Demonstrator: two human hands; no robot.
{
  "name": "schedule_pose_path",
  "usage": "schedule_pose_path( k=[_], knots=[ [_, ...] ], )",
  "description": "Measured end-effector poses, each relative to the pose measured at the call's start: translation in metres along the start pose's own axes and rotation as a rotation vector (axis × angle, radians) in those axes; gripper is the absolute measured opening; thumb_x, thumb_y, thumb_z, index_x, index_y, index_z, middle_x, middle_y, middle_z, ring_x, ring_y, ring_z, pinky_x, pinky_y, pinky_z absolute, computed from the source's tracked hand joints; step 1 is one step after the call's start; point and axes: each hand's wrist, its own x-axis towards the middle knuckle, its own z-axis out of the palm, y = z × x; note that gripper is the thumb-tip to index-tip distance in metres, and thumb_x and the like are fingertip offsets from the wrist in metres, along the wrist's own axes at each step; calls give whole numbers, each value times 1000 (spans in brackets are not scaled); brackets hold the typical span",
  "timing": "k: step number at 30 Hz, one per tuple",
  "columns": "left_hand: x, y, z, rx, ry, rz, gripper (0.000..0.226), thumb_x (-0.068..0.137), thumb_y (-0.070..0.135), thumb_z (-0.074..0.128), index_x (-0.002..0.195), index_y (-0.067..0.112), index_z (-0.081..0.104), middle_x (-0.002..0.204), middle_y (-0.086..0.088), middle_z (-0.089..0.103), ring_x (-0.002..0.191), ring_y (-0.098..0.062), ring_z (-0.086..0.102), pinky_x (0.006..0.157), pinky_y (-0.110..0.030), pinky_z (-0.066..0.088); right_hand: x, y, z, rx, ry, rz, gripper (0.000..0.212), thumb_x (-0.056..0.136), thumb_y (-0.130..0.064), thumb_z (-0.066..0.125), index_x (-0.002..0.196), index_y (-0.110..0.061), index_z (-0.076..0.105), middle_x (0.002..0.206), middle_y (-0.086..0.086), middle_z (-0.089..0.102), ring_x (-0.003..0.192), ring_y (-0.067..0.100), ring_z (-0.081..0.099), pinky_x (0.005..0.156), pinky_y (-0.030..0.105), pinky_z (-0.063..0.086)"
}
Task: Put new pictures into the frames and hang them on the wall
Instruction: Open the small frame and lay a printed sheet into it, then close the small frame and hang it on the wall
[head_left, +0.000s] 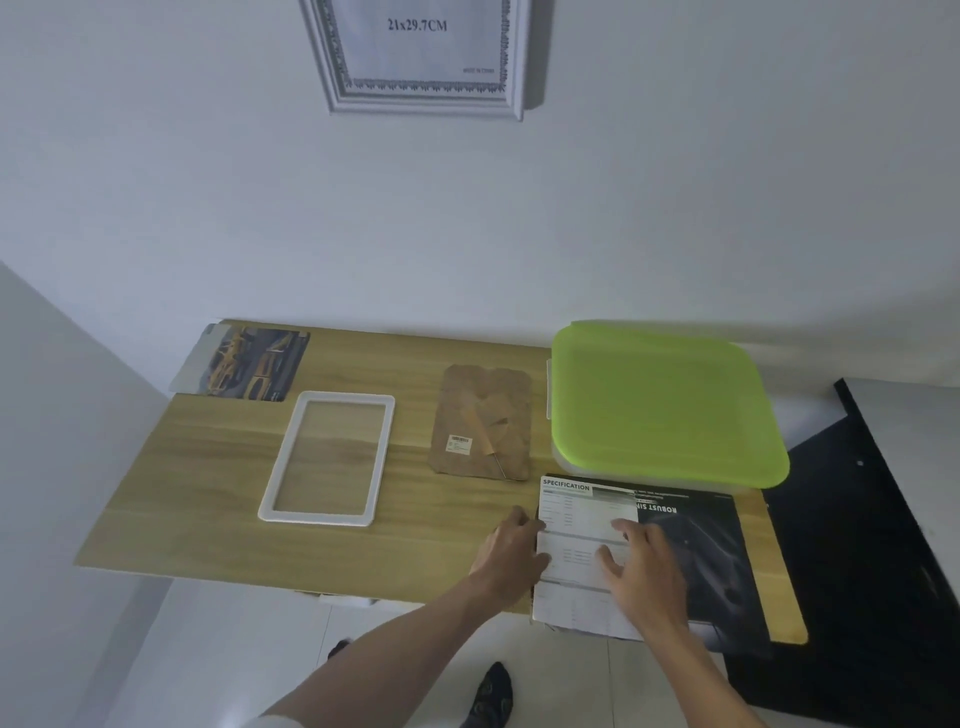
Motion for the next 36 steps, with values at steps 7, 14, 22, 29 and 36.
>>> schedule_pose_path(
  k=[7, 14, 22, 29, 36],
  knots=[
    [-7, -56, -62, 39, 267, 2, 43, 91, 38, 59, 130, 19, 56, 123, 3, 55, 103, -21, 60, 79, -36, 52, 27, -87, 14, 128, 6, -254, 34, 89, -34, 68, 120, -22, 64, 116, -3, 58, 100, 21, 62, 70, 31, 46],
    [-12, -136, -160, 42, 446, -134, 41, 92, 34, 60, 130, 18, 57, 120, 1, 55, 100, -22, 60, 72, -32, 48, 60, -209, 38, 126, -30, -455, 32, 86, -35, 70, 116, -22, 65, 113, -3, 62, 100, 19, 63, 74, 24, 46],
    [-14, -249, -256, 99, 507, -206, 43, 92, 35, 60, 131, 18, 55, 123, 2, 53, 108, -19, 57, 78, -35, 52, 82, -350, 92, 84, -138, -579, 43, 92, -41, 61, 131, -25, 56, 133, -6, 54, 121, 16, 55, 97, 27, 46],
    [-8, -334, -325, 139, 478, -282, 48, 90, 36, 63, 134, 19, 51, 140, 0, 45, 126, -24, 48, 94, -41, 50, 89, -457, 150, -20, -248, -626, 47, 96, -36, 58, 138, -17, 51, 142, 1, 51, 129, 20, 49, 105, 33, 42],
    [8, -387, -360, 257, 393, -182, 62, 90, 35, 63, 145, 22, 39, 152, 0, 38, 140, -21, 32, 114, -34, 29, 97, -523, 187, -96, -297, -628, 57, 98, -38, 55, 150, -18, 40, 158, 0, 35, 146, 18, 32, 118, 33, 29]
  ],
)
